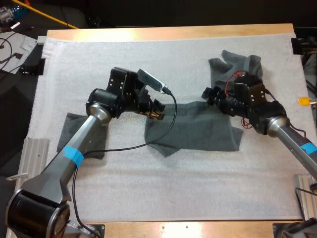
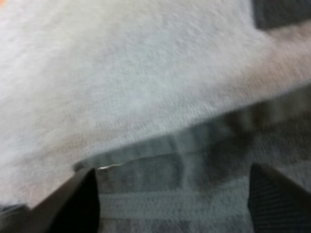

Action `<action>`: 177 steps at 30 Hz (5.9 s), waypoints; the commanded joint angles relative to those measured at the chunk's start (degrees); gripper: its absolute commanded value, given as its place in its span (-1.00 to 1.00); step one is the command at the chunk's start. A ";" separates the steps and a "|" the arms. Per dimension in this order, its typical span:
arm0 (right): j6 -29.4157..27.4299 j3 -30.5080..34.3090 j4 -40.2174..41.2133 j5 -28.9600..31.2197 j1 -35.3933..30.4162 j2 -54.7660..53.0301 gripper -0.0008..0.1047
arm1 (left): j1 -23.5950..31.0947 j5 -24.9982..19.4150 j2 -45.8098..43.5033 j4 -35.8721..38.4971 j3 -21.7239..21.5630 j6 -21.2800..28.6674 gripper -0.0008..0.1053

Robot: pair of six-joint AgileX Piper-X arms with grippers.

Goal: Pick towel from pile, fold and stack

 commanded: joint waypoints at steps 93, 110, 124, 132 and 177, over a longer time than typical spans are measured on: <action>-9.62 20.35 7.79 -0.66 -1.83 -3.86 -0.25 | 0.03 4.42 -42.26 32.52 11.69 -9.99 0.15; -9.02 19.80 7.46 -2.09 -1.60 -7.41 -0.98 | -0.13 4.48 -42.10 31.83 11.72 -9.49 0.14; -14.17 19.87 20.36 1.13 -1.35 -16.05 -0.97 | -0.04 8.31 -41.70 25.99 14.36 -8.00 0.14; -14.79 19.96 22.34 1.92 -1.74 -16.32 -0.98 | -3.75 10.17 -36.66 18.62 19.72 -9.92 0.14; -15.49 19.87 22.23 1.73 -1.44 -16.49 -0.99 | -13.29 -1.63 0.95 -5.78 20.14 -15.30 0.09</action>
